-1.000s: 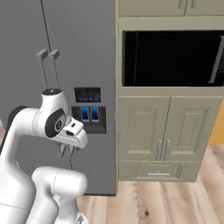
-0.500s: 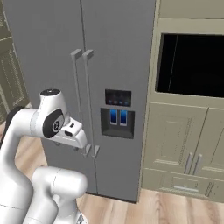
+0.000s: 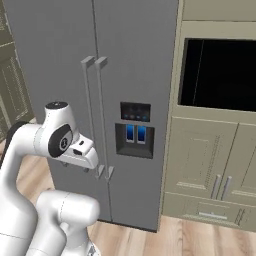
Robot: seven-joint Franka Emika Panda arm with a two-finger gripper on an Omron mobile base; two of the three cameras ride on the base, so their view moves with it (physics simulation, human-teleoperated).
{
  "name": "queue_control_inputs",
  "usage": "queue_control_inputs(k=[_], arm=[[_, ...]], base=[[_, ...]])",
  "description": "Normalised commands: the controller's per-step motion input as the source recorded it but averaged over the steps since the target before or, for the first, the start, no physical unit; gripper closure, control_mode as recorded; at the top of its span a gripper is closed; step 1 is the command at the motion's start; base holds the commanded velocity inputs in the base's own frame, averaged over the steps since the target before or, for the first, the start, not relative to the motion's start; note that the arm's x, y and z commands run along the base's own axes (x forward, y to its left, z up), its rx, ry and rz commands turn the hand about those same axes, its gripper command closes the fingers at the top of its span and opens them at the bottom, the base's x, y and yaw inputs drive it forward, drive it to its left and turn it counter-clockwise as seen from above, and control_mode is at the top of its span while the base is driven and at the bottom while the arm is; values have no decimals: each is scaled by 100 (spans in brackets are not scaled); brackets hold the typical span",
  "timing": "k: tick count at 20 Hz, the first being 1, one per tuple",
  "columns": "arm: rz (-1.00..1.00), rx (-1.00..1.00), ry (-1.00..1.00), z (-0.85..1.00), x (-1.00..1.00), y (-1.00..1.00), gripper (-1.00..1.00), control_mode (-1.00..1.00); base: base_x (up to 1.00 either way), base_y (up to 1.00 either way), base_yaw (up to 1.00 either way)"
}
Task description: Place one of the steaks on the plate and the other in the bowl. Then place the bowl in the fridge.
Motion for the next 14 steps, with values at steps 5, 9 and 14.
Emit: queue_control_inputs(k=[5, 9, 14], arm=[[0, 0, 0, 0, 0, 0, -100, 100], [0, 0, 0, 0, 0, 0, -100, 100], [0, 0, 0, 0, 0, 0, -100, 100]], base=[[0, 25, -9], [0, 35, -6], [-11, 1, 0]])
